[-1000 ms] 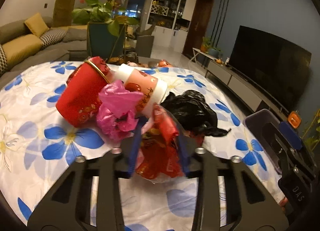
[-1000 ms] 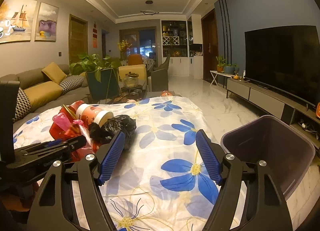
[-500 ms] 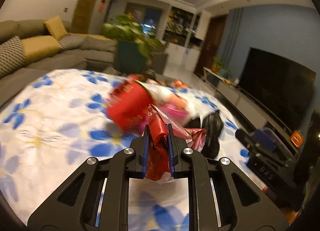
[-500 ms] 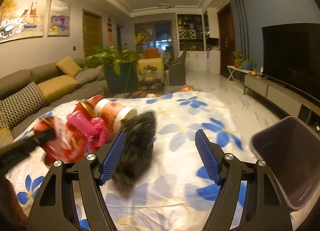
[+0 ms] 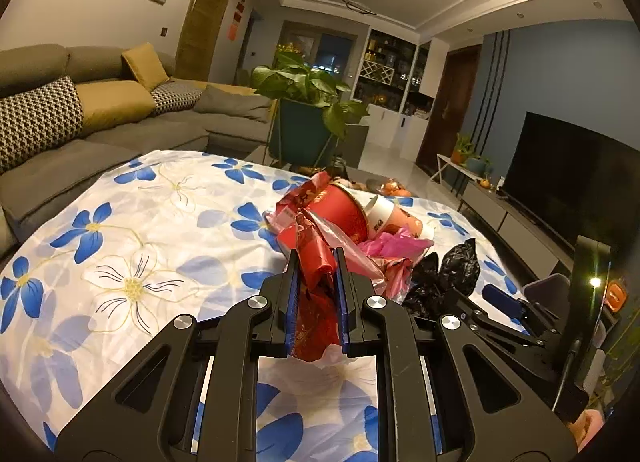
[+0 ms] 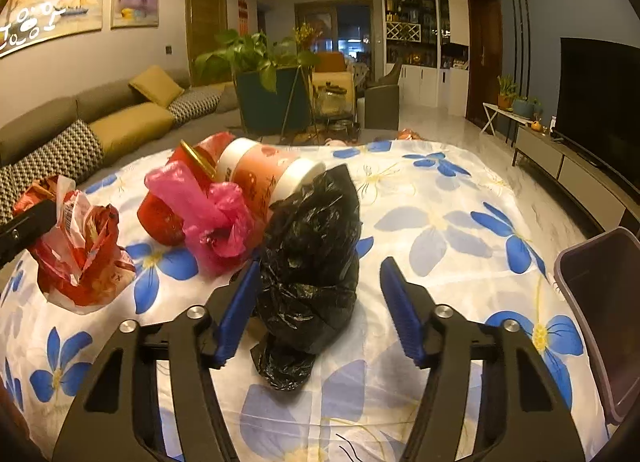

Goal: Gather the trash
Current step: 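Grasp the red plastic bag with the left tool while the right tool grasps the black bag, then lift both bags and carry them over the grey bin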

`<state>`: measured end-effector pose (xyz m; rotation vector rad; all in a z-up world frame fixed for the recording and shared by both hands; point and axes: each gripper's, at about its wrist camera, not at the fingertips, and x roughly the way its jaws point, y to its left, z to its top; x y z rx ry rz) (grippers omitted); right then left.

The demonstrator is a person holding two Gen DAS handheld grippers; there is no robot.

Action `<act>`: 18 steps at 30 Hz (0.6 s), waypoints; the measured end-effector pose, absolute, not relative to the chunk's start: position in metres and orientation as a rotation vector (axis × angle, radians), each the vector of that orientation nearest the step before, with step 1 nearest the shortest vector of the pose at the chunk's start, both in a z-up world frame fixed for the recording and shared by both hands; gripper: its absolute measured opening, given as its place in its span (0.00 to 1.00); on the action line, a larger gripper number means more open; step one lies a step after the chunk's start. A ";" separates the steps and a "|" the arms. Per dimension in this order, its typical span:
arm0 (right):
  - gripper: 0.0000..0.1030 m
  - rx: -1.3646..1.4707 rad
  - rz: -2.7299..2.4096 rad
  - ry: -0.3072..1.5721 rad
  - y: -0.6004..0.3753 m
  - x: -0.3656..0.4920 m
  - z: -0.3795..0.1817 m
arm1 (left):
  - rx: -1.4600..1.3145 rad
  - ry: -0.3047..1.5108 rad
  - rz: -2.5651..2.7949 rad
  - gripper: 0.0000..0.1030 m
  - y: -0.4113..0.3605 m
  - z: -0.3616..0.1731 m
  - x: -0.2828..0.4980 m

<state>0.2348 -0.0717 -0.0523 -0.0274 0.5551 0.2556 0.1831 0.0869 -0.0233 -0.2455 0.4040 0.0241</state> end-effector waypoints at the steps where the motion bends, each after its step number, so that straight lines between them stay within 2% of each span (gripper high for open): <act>1: 0.47 -0.031 0.258 0.563 -0.071 0.236 -0.053 | -0.242 0.405 0.028 0.15 0.086 -0.024 0.184; 3: 0.32 -0.038 0.263 0.588 -0.070 0.240 -0.057 | -0.235 0.407 0.036 0.15 0.085 -0.025 0.183; 4: 0.30 -0.040 0.266 0.593 -0.069 0.241 -0.058 | -0.231 0.409 0.039 0.15 0.084 -0.025 0.183; 6: 0.17 -0.041 0.273 0.589 -0.069 0.239 -0.058 | -0.226 0.413 0.043 0.15 0.082 -0.026 0.182; 8: 0.10 -0.039 0.273 0.576 -0.069 0.237 -0.056 | -0.221 0.414 0.047 0.15 0.082 -0.026 0.181; 18: 0.06 -0.021 0.224 0.441 -0.106 0.191 -0.032 | -0.165 0.390 0.045 0.15 0.055 -0.012 0.172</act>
